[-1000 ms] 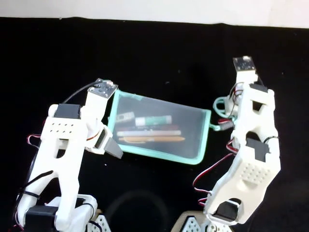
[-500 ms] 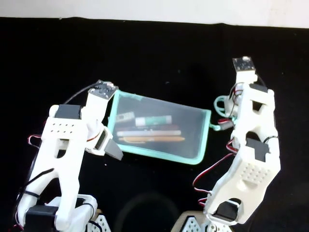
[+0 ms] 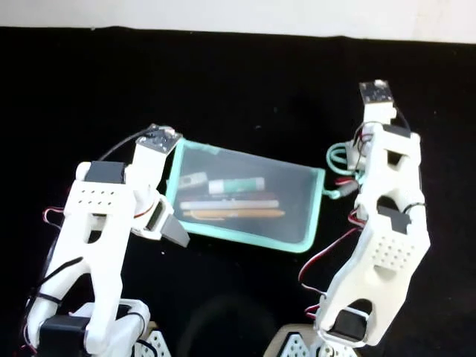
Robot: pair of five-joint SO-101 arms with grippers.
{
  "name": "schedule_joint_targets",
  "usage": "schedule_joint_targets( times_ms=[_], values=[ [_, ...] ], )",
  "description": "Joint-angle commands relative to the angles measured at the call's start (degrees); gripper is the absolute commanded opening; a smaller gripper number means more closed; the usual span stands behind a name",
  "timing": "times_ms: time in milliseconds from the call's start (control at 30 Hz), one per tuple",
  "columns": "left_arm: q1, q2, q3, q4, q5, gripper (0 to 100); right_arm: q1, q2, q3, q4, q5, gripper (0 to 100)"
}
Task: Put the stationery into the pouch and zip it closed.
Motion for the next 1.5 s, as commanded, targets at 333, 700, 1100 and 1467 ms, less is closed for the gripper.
schedule_joint_targets(
  times_ms=[333, 700, 1100, 1467],
  values=[
    [0.57, 0.04, -0.13, -0.26, 0.26, 37, 0.31, 3.82, -8.92, 8.75, -5.19, 0.7],
    [0.57, -0.48, -5.32, -0.09, 0.26, 37, 2.15, -6.73, -21.58, 28.18, -10.46, 0.6],
    [0.57, -0.48, -13.41, 0.18, 0.26, 37, -2.68, -37.85, -24.75, 44.00, -12.84, 0.6],
    [0.57, -0.48, -17.89, 0.26, 0.35, 37, -14.99, -61.14, -24.75, 47.52, -16.97, 0.5]
  ],
)
